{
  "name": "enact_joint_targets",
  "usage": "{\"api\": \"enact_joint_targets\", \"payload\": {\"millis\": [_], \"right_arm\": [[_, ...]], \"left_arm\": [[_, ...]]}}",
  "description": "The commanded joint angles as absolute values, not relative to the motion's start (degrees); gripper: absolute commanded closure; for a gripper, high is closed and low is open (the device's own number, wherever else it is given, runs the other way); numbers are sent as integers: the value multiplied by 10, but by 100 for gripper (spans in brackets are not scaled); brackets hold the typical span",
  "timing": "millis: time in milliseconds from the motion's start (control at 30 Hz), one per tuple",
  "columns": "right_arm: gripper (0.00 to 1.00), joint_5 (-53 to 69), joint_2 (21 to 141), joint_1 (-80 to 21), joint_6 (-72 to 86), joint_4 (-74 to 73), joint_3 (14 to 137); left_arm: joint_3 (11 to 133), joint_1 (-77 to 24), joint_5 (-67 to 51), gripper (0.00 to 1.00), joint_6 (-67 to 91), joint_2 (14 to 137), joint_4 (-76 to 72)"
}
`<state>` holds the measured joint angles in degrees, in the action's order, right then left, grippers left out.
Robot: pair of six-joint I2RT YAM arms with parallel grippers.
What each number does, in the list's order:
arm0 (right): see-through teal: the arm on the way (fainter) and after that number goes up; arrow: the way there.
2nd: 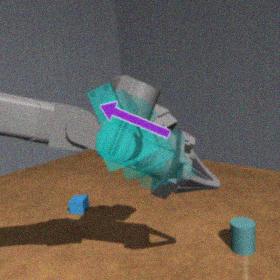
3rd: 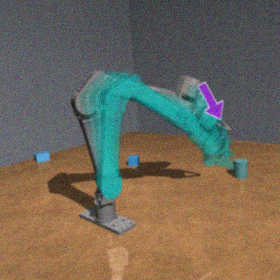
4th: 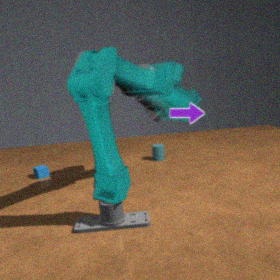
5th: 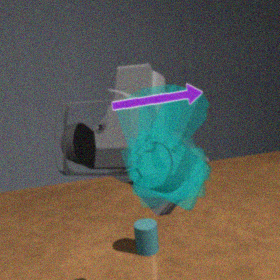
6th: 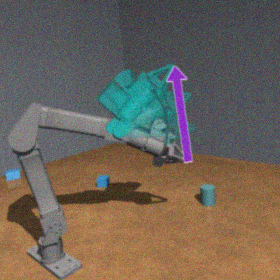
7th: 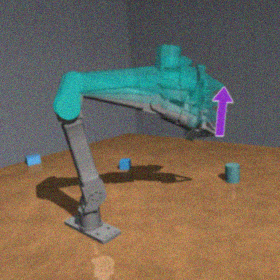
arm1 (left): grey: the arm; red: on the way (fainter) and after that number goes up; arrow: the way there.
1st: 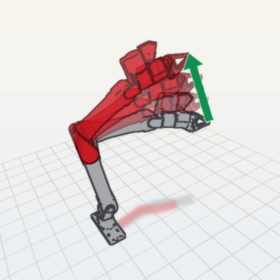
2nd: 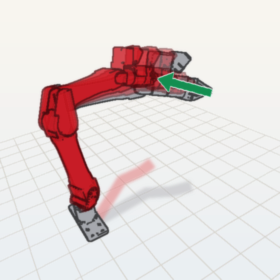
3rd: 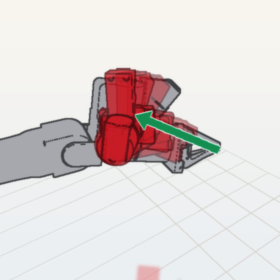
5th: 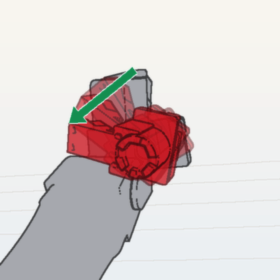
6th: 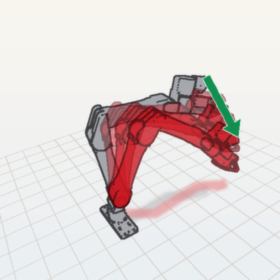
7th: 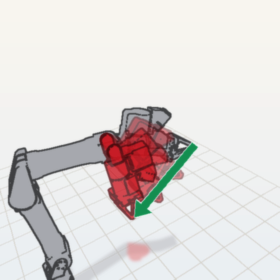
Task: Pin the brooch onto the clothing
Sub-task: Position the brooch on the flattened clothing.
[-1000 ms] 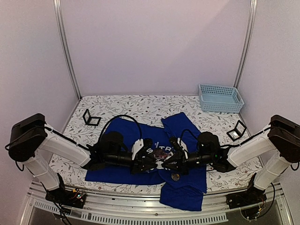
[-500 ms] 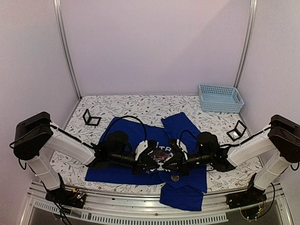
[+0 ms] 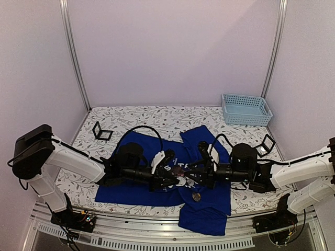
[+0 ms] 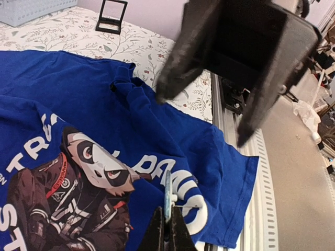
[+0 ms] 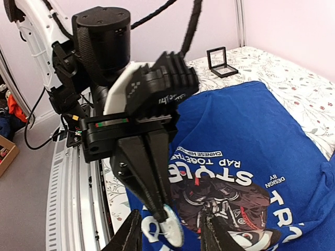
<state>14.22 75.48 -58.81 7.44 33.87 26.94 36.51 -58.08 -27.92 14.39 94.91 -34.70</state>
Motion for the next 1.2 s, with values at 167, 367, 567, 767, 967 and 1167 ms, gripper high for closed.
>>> {"api": "enact_joint_targets", "payload": {"millis": [167, 367, 567, 767, 967, 1167], "right_arm": [[81, -38, 731, -713, 108, 367, 209], [80, -55, 703, -728, 112, 392, 180], [73, -52, 771, -731, 105, 438, 201], [70, -73, 795, -732, 87, 469, 211], [69, -59, 822, -731, 83, 478, 224], [82, -87, 834, -731, 82, 482, 231]], "left_arm": [[368, -574, -307, 100, 217, 919, -385], [367, -574, -299, 100, 221, 913, -386], [367, -573, -293, 100, 225, 911, -391], [371, -574, -300, 100, 229, 911, -395], [376, -574, -304, 100, 230, 919, -400], [383, -574, -317, 100, 234, 923, -404]]}}
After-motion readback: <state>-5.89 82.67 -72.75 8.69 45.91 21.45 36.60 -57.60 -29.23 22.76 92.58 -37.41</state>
